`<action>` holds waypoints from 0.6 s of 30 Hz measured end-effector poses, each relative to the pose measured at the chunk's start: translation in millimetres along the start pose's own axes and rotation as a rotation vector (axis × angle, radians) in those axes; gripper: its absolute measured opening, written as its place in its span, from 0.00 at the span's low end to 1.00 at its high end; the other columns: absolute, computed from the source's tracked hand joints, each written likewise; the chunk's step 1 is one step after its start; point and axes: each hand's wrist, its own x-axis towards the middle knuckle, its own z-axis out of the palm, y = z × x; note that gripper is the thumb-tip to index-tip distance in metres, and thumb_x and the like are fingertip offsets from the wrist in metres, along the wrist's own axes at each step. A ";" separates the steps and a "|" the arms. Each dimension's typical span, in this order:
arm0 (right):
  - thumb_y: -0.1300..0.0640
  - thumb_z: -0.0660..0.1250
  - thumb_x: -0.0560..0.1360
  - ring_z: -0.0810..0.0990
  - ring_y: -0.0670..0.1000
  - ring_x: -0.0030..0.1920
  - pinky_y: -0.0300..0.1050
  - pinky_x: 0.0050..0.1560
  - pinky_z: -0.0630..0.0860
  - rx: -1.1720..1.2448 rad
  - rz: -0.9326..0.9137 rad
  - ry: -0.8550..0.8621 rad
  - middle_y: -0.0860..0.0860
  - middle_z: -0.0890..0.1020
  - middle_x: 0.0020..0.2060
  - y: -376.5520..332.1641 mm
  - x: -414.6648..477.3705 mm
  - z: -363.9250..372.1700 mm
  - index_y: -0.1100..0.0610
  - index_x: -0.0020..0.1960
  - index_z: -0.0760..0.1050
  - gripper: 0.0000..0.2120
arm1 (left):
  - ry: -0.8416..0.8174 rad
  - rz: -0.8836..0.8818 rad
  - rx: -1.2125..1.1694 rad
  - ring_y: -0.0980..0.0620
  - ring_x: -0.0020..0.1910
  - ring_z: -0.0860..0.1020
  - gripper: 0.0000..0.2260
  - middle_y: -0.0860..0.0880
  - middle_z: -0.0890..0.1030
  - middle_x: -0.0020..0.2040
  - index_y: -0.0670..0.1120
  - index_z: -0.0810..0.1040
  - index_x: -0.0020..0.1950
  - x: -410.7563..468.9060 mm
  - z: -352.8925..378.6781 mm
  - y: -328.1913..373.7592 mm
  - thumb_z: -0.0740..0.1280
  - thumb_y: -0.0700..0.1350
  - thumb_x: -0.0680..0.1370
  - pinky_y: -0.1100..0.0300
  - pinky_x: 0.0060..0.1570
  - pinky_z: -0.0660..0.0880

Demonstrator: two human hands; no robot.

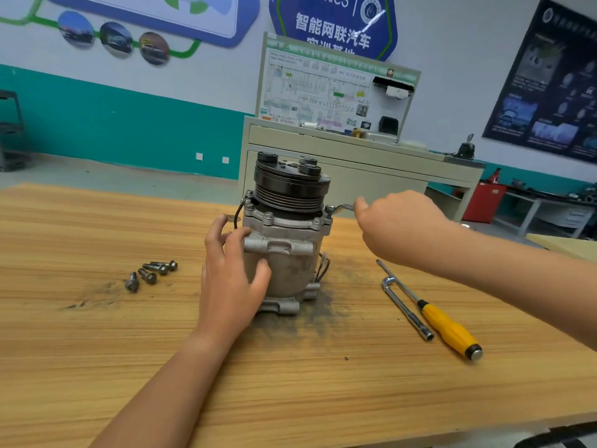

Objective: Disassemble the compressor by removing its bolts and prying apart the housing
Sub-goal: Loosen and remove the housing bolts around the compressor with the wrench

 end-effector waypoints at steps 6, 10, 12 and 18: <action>0.60 0.49 0.80 0.65 0.47 0.24 0.40 0.24 0.59 0.047 -0.074 0.053 0.47 0.69 0.26 35.5 20.7 33.6 0.54 0.66 0.62 0.15 | 0.010 0.006 -0.018 0.46 0.67 0.66 0.20 0.47 0.55 0.74 0.43 0.69 0.65 1.6 3.3 -1.2 0.68 0.41 0.74 0.41 0.58 0.71; 0.64 0.56 0.78 0.79 0.51 0.43 0.49 0.63 0.66 0.124 -0.122 0.140 0.49 0.81 0.41 27.6 59.8 52.6 0.56 0.64 0.67 0.15 | -0.004 0.005 -0.007 0.46 0.68 0.66 0.23 0.49 0.55 0.74 0.44 0.67 0.67 -0.1 5.1 -0.9 0.68 0.42 0.73 0.40 0.60 0.70; 0.65 0.56 0.78 0.79 0.53 0.54 0.51 0.71 0.54 0.181 -0.120 0.275 0.53 0.81 0.51 17.4 75.9 61.5 0.58 0.64 0.70 0.15 | -0.003 0.002 0.008 0.47 0.68 0.65 0.24 0.49 0.56 0.74 0.45 0.66 0.68 -2.4 5.2 -1.5 0.68 0.43 0.74 0.40 0.62 0.68; 0.67 0.57 0.78 0.80 0.58 0.52 0.54 0.66 0.62 0.353 -0.064 0.407 0.60 0.82 0.51 4.5 84.7 60.0 0.64 0.60 0.74 0.13 | -0.001 0.007 0.021 0.49 0.69 0.63 0.23 0.48 0.56 0.74 0.46 0.67 0.68 -2.3 4.0 -1.6 0.68 0.43 0.74 0.44 0.64 0.65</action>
